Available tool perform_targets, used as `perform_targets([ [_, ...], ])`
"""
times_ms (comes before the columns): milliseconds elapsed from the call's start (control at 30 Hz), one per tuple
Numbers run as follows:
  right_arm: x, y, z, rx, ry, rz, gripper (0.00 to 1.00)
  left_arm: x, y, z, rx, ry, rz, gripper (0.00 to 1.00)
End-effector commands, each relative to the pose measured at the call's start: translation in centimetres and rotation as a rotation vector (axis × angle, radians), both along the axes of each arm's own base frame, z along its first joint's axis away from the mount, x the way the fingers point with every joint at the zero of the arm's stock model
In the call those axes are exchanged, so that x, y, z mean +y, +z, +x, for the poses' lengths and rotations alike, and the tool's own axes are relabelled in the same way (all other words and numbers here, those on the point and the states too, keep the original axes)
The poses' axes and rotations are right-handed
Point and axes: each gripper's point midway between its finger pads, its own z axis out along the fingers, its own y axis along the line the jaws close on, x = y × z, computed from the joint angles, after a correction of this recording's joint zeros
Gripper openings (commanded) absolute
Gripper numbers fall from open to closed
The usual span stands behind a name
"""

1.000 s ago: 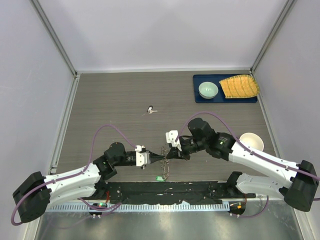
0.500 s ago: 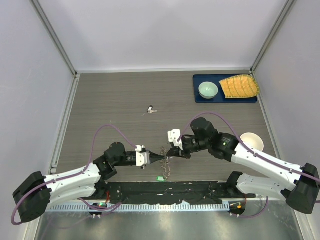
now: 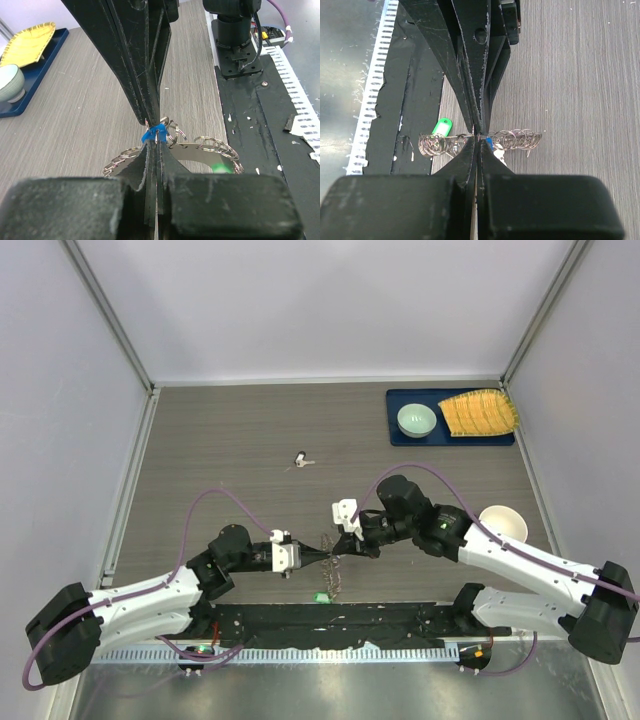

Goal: Put the keys on the keyring

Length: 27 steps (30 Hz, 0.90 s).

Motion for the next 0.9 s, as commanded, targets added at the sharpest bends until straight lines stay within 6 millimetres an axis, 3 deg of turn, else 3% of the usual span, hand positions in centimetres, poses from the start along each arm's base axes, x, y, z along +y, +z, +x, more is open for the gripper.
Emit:
perform_targets([
  [0, 0.5, 1.3, 0.0, -0.026, 0.018, 0.037, 0.01, -0.6, 3.9, 0.4, -0.075, 0.002, -0.107, 0.00],
  [300, 0.2, 2.3, -0.1, -0.051, 0.008, 0.066, 0.01, -0.6, 3.6, 0.5, -0.068, 0.007, -0.099, 0.00],
  [867, 0.4, 1.4, -0.3, -0.021, 0.026, 0.042, 0.01, -0.6, 3.9, 0.6, -0.070, 0.013, -0.108, 0.00],
])
